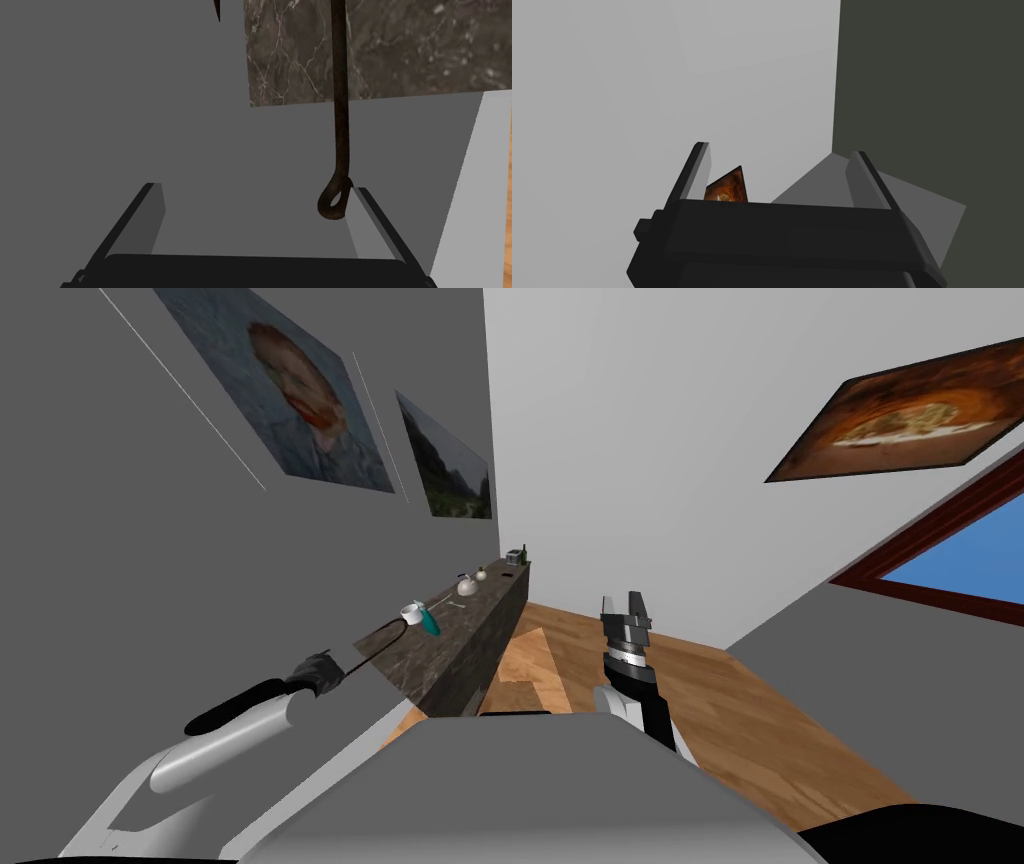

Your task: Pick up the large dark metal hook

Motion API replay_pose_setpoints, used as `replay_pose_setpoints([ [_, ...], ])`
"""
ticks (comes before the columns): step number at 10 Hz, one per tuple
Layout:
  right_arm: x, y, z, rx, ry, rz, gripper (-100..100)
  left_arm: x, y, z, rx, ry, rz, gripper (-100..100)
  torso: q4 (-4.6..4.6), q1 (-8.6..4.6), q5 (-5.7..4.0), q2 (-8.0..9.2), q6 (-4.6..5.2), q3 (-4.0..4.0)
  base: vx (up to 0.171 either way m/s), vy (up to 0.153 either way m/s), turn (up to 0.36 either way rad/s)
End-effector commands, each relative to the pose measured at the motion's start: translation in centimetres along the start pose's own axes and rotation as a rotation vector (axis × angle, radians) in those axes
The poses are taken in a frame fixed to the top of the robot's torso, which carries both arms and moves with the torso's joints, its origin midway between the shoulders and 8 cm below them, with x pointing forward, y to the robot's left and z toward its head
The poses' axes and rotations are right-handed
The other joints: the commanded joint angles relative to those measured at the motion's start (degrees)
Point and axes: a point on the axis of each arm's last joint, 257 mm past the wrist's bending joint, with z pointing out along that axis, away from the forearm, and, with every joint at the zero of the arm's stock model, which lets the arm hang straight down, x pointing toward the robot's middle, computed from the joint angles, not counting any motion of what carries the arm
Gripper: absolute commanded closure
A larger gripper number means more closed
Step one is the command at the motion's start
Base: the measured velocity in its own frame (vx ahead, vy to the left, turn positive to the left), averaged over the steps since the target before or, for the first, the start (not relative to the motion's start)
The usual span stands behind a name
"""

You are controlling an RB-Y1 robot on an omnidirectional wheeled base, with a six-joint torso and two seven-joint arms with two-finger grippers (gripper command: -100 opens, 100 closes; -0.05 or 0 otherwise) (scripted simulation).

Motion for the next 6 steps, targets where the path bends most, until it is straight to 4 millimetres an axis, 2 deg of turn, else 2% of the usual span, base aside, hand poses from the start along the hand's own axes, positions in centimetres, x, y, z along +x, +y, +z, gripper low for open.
replay_pose_setpoints([
  [1,0.0,0.0,0.0,0.000,0.000,0.000,0,-0.8,0.4,0.2,-0.016,-0.014,-0.022,-100,0.00,0.00,0.00,0.00,0.00,0.00,0.198,-0.066,0.008],
  [3,0.0,0.0,0.0,0.000,0.000,0.000,0,-3.4,0.3,0.3,-0.048,-0.049,-0.081,-100,0.03,0.20,0.06,0.12,0.01,0.07,0.211,-0.067,0.007],
  [6,0.0,0.0,0.0,0.000,0.000,0.000,0,-6.2,0.0,0.3,-0.077,-0.085,-0.153,-100,-0.03,0.20,0.05,-0.14,0.02,-0.08,0.264,-0.077,0.006],
])
